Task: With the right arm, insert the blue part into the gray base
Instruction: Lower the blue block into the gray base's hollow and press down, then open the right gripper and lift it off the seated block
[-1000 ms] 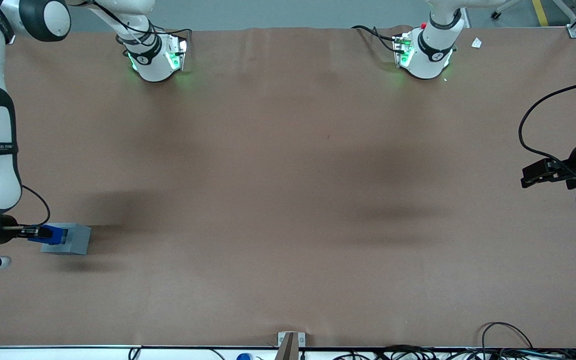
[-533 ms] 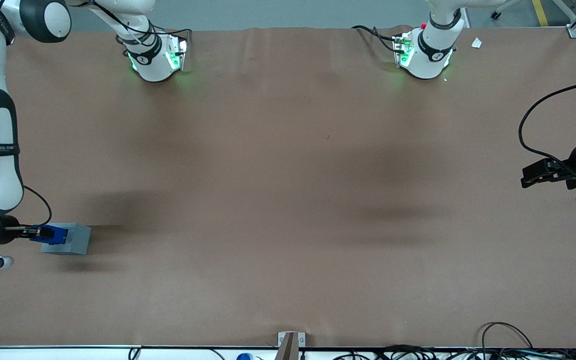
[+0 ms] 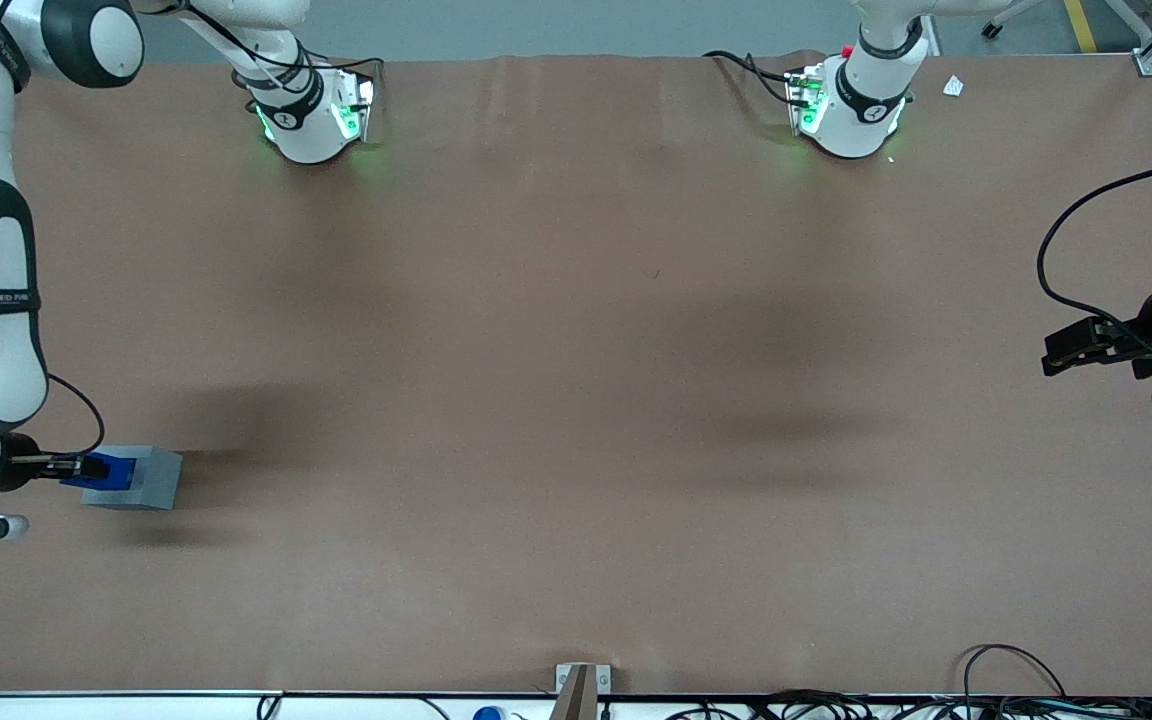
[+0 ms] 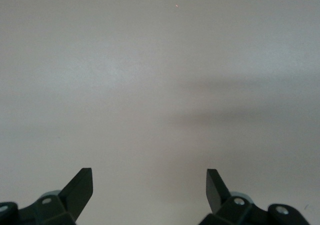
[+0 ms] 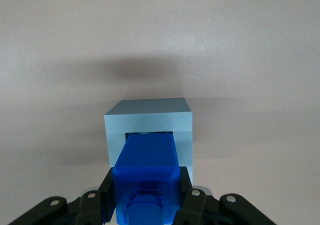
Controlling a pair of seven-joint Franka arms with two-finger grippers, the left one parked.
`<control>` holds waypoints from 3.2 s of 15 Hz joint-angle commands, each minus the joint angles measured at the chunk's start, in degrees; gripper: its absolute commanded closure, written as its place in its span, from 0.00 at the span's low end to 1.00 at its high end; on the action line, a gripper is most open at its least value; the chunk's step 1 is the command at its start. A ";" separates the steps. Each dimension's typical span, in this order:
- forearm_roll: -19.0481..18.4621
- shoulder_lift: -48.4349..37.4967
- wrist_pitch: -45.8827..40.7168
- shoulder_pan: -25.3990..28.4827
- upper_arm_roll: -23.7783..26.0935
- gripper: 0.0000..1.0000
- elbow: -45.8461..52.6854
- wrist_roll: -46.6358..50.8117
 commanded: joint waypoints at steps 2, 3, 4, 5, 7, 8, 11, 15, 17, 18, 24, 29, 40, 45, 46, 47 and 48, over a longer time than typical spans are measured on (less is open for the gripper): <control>-0.60 1.57 -1.50 -0.27 0.50 0.98 2.60 -0.45; -0.60 1.48 -1.50 -0.09 0.50 0.98 2.60 -0.53; -0.68 1.48 -1.59 0.00 0.50 0.98 2.60 -0.54; -0.69 1.48 -1.59 -0.09 0.50 0.98 2.60 -0.62; -0.77 1.48 -1.68 -0.09 0.50 0.98 2.60 -0.62; -0.77 1.48 -1.59 0.00 0.50 0.98 2.60 -0.62; -0.77 1.48 -1.59 -0.09 0.50 0.98 2.60 -1.23; -0.77 1.83 -1.41 -0.09 0.50 0.98 2.60 -1.33; -0.77 1.83 -1.41 -0.09 0.50 0.98 2.51 -1.33; -0.86 1.83 -1.33 -0.09 0.50 0.98 2.51 -1.33; -1.12 1.92 -1.15 -0.09 0.50 0.00 2.33 -1.24; -1.12 1.40 -2.37 0.52 0.59 0.00 2.33 -0.98; 0.10 -14.50 -19.68 7.20 0.94 0.00 1.89 6.49; 0.19 -23.29 -21.45 9.22 0.94 0.00 -2.58 7.98; 0.19 -24.87 -21.63 9.57 0.94 0.00 -3.72 8.86; 0.19 -26.71 -21.46 9.66 0.94 0.00 -5.47 9.04; 0.19 -28.21 -21.19 9.66 0.94 0.00 -6.71 9.13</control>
